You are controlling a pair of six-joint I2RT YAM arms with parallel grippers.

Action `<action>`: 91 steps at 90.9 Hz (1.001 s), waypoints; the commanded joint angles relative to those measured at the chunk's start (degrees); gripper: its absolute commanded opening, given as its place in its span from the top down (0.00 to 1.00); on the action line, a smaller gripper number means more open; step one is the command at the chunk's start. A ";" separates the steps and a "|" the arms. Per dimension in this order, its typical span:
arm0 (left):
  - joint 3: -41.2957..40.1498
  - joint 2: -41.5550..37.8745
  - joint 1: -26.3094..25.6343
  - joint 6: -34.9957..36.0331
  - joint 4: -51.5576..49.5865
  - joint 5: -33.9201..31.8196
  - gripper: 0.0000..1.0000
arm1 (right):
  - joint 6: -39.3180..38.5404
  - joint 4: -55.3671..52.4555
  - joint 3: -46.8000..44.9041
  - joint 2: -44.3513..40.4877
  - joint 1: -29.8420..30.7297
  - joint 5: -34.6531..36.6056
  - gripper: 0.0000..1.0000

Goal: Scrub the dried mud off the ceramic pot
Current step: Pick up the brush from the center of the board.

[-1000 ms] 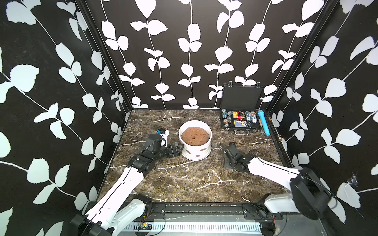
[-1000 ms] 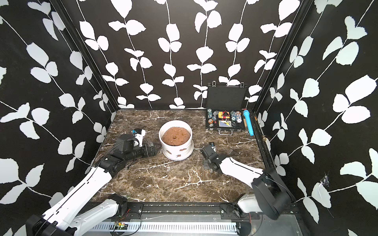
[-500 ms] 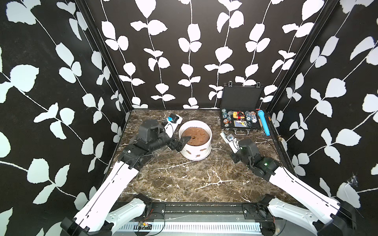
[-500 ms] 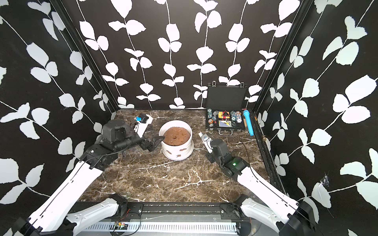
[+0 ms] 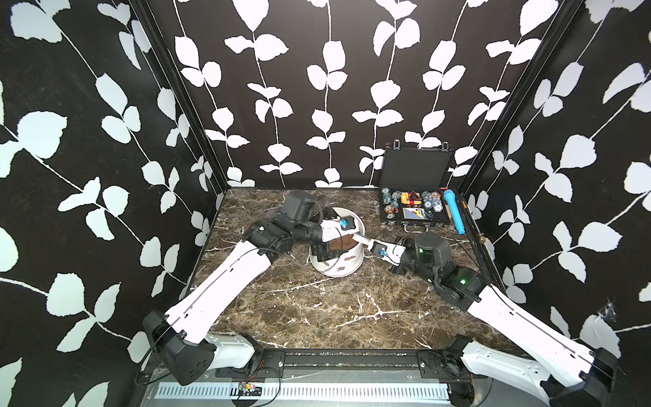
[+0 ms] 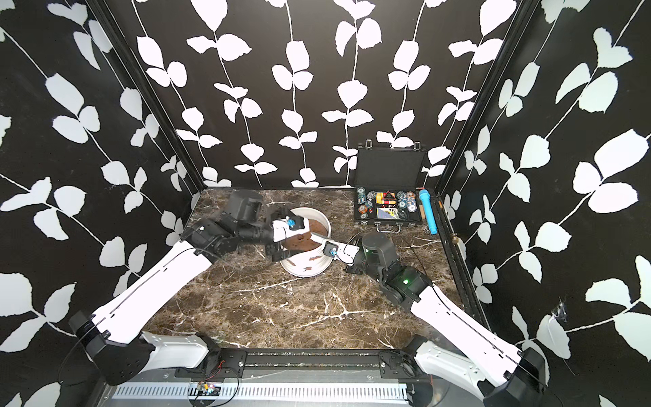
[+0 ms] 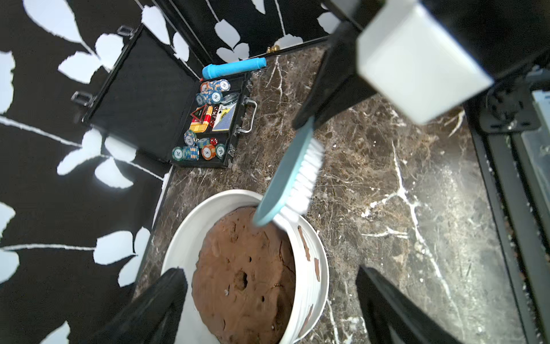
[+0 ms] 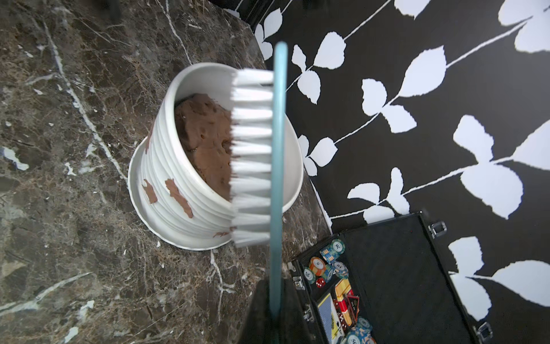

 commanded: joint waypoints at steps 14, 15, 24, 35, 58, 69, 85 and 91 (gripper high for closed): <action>-6.50 -3.90 -3.16 9.95 8.61 -2.97 0.13 | -4.71 1.15 1.44 -0.50 1.59 -3.25 1.00; -6.26 -3.61 -3.29 10.13 8.29 -3.05 0.13 | -4.73 1.13 1.47 -0.55 1.63 -3.24 1.00; -5.48 -2.68 -3.78 10.13 7.84 -3.32 0.18 | -5.16 1.20 1.51 -0.50 1.94 -2.43 1.00; -5.70 -3.00 -3.78 9.64 10.44 -4.51 0.21 | -5.59 1.17 1.55 -0.63 2.12 -2.08 1.00; -3.32 -0.56 -5.00 11.86 8.00 -4.40 0.30 | -5.88 1.23 2.14 -0.14 3.00 -1.61 1.00; -3.14 -0.43 -5.21 12.07 8.05 -4.32 0.36 | -5.88 1.27 2.42 0.10 3.08 -0.88 1.00; -2.71 -0.53 -6.05 13.19 7.85 -5.37 0.49 | -5.55 1.89 2.69 0.46 3.35 -0.14 1.00; -3.14 -0.68 -6.16 13.94 7.80 -6.14 0.54 | -5.29 1.75 2.90 0.38 3.27 -0.31 1.00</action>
